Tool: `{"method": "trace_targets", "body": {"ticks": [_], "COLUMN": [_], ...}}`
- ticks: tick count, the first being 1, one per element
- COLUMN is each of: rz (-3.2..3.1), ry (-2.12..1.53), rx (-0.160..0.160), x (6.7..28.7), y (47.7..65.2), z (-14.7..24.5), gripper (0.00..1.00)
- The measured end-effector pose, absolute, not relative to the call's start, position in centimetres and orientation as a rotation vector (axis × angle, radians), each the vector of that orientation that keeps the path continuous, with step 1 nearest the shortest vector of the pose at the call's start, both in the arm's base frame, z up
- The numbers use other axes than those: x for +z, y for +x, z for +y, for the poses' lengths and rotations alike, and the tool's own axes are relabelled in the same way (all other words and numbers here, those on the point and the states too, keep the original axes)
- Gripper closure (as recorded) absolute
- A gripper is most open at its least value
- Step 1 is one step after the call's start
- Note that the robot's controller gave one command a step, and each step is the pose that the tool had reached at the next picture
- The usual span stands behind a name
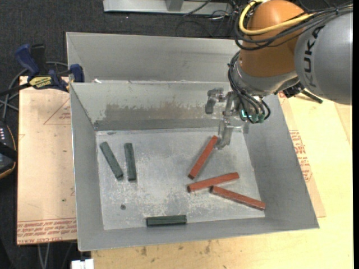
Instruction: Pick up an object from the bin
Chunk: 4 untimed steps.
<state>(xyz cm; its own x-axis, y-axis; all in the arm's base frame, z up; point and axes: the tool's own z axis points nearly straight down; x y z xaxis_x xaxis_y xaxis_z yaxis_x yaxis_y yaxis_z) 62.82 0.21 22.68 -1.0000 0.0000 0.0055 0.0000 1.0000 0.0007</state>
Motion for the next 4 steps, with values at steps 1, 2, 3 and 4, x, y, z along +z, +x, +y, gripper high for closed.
{"method": "trace_targets", "body": {"ticks": [1, 2, 3, 4], "rz": [-3.022, -2.955, -2.895, -2.843], "ry": [0.859, 1.085, 1.230, 1.344], "rx": [-0.003, 0.000, 0.000, -0.002], "x": [6.9, 10.1, 10.0, 6.9], "y": [62.1, 63.0, 62.8, 64.1], "z": [-2.9, 0.3, -1.4, 0.2], "gripper": [0.00, 0.00, 0.00, 0.00]}}
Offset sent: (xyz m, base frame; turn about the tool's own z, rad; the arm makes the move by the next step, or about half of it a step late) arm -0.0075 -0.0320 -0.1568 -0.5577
